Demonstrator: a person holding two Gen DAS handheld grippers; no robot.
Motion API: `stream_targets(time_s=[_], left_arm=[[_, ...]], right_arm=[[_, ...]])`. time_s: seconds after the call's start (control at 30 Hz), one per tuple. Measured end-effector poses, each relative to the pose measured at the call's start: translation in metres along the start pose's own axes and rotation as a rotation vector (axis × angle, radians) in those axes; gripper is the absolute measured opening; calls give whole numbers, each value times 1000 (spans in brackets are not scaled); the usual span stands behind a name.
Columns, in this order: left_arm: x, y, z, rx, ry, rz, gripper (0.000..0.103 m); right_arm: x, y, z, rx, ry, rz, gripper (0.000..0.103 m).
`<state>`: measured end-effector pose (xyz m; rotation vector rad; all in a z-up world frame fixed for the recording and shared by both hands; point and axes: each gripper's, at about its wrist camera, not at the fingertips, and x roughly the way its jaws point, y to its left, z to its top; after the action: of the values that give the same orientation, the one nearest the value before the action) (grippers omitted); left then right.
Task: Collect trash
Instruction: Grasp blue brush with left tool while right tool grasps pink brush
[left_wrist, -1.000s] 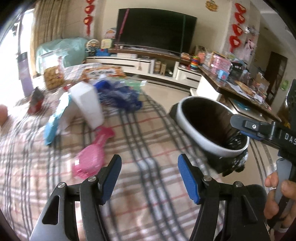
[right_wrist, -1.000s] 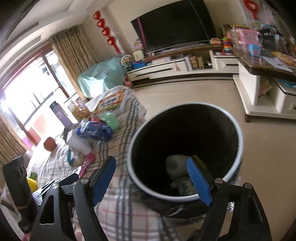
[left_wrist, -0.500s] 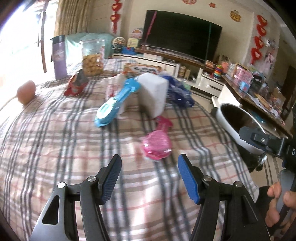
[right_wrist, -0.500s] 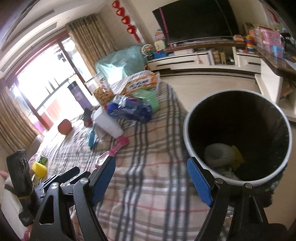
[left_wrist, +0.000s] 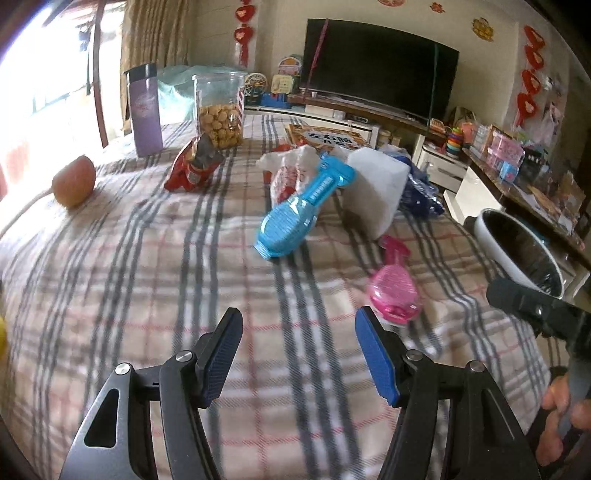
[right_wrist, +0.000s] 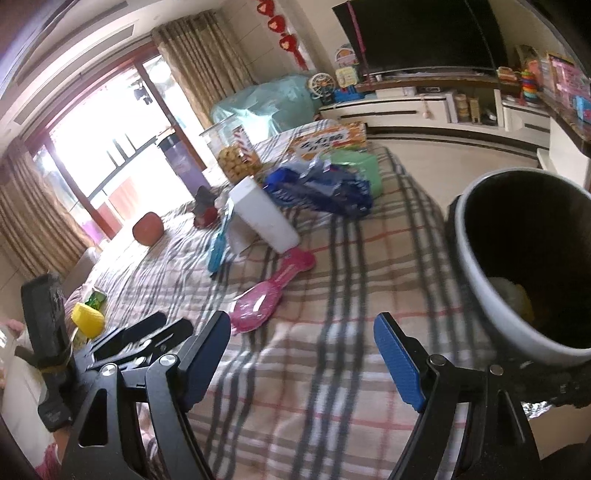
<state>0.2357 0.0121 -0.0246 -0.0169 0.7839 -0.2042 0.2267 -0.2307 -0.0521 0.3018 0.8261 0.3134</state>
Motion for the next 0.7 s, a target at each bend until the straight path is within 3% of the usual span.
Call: stream_targets(time_s=[0.43,0.7], left_arm=[[74,29,52,214,55,-82,63],[109,31,67,218,80,-146,63]], right_arm=[[42,44,-8,-64,61,-13,80],[65,47,-3,-94,95,-71,60]])
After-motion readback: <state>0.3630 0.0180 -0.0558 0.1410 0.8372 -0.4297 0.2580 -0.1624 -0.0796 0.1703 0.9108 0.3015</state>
